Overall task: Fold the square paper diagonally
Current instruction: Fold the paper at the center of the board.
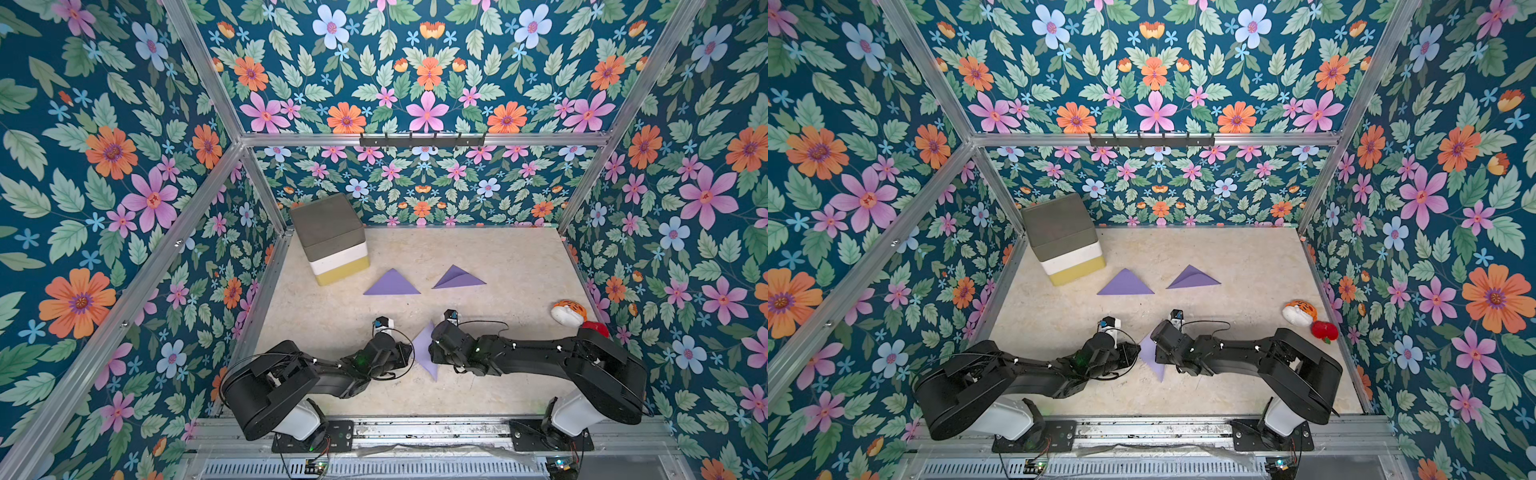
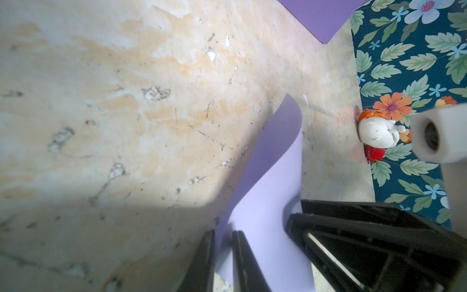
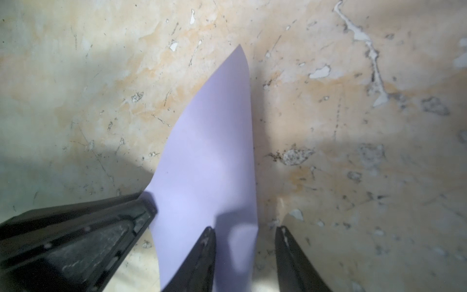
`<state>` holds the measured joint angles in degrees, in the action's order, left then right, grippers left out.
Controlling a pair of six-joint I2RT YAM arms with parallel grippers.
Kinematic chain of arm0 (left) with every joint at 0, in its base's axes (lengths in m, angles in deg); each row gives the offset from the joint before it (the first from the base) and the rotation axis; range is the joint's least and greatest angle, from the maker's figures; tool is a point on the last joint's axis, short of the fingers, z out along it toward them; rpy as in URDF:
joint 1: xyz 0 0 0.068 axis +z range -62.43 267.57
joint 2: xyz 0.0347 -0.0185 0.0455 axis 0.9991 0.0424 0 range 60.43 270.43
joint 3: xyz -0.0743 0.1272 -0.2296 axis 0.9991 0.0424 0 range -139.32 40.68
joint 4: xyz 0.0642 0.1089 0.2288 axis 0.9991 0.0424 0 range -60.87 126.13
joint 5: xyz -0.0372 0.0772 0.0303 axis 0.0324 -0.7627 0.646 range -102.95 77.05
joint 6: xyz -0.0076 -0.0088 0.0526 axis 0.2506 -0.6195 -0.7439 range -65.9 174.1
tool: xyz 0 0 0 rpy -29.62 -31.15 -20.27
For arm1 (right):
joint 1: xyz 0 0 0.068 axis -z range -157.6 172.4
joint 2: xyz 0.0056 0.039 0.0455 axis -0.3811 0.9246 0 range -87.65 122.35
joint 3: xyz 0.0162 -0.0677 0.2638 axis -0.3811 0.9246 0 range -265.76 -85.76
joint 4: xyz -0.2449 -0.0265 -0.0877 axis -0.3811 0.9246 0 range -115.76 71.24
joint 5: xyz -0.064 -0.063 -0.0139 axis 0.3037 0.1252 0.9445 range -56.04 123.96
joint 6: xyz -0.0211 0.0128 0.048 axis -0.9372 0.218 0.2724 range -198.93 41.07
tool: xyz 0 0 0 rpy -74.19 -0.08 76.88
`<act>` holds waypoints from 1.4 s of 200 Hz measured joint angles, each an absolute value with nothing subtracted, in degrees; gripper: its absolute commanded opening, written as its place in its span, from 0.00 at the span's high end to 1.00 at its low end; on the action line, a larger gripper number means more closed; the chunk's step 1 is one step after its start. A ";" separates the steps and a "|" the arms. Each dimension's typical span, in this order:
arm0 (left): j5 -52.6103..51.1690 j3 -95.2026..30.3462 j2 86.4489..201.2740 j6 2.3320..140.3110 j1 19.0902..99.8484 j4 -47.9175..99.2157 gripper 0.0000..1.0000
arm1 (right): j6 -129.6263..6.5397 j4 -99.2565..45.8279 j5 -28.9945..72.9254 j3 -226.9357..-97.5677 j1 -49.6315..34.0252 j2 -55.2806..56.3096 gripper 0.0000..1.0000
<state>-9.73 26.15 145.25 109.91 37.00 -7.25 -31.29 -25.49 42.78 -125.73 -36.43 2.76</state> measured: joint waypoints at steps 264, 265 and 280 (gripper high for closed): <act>-9.07 25.72 145.79 109.89 37.00 -7.32 0.79 | -31.36 -22.98 46.48 -129.11 -36.47 5.89 0.60; -9.07 25.72 145.82 109.89 37.00 -7.34 0.79 | -31.36 -22.98 46.48 -129.11 -36.47 5.89 0.60; -9.05 25.69 146.01 109.89 37.00 -7.58 0.79 | -31.36 -22.74 46.98 -129.40 -36.54 6.19 0.60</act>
<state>-9.05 25.69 146.01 109.89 37.00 -7.58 -31.36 -22.74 46.98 -129.40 -36.54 6.19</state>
